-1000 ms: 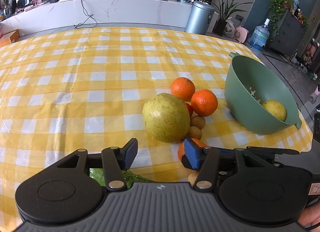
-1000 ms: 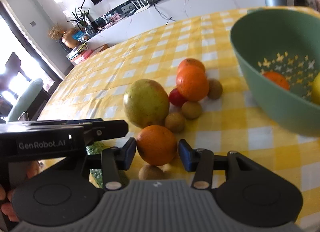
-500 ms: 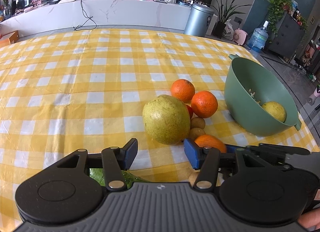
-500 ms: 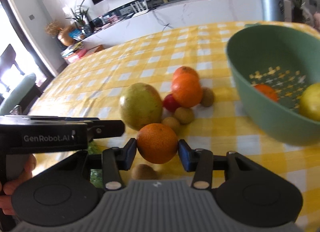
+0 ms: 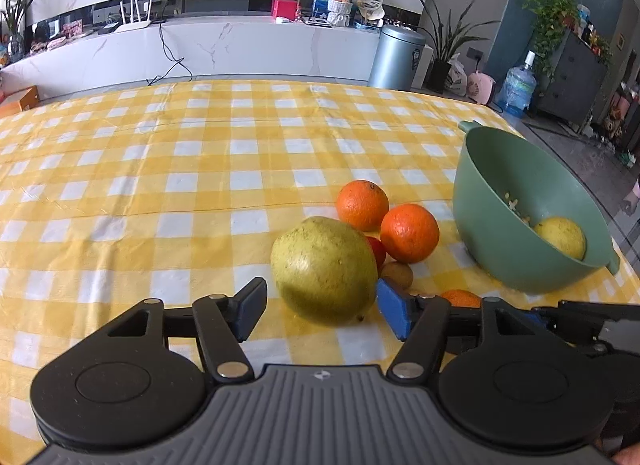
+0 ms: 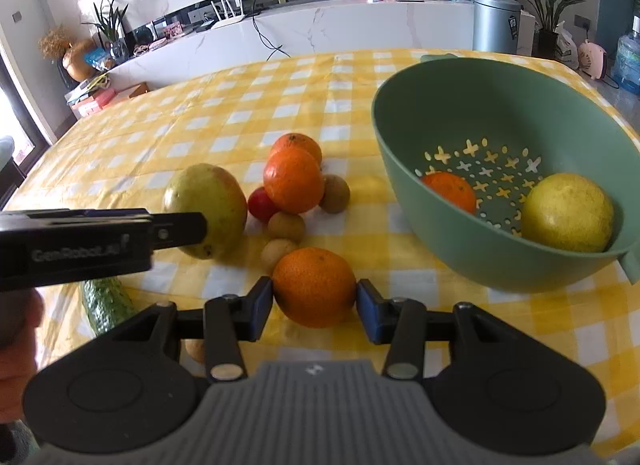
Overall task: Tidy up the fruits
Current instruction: 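Grasp another tangerine with the right tool, then grasp the large green pear with the left tool while the right tool holds the tangerine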
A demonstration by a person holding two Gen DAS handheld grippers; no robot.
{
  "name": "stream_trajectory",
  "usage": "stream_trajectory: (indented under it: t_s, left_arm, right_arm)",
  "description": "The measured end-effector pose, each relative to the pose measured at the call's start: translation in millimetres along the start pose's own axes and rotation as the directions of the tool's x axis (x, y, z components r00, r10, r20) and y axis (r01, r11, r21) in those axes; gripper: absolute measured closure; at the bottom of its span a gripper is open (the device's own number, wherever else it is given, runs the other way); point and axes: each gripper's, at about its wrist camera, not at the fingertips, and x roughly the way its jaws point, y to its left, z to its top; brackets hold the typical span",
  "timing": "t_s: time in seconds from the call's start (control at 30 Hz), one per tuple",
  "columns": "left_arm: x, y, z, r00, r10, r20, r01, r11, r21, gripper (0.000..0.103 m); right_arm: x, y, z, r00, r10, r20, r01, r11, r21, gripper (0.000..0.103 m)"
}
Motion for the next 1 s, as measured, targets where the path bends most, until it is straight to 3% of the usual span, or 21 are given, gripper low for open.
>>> stream_trajectory:
  t_s: [0.3, 0.5, 0.6, 1.0]
  left_arm:
    - [16, 4, 1, 1.0, -0.014, 0.019, 0.015, 0.997, -0.072, 0.02]
    - [27, 11, 0, 0.999, -0.036, -0.005, 0.035, 0.992, -0.122, 0.021]
    - [26, 16, 0, 0.998, -0.058, 0.004, 0.058, 0.987, -0.149, 0.027]
    - [21, 0, -7, 0.999, -0.021, 0.037, 0.023, 0.998, -0.063, 0.028]
  right_arm:
    - [9, -3, 0, 0.999, 0.038, -0.009, -0.037, 0.998, 0.041, 0.059]
    - [12, -2, 0, 0.999, 0.05, -0.015, -0.05, 0.997, 0.053, 0.058]
    - [13, -2, 0, 0.999, 0.048, -0.013, -0.048, 0.998, 0.047, 0.058]
    - [10, 0, -1, 0.998, 0.056, -0.007, -0.056, 0.998, 0.028, 0.06]
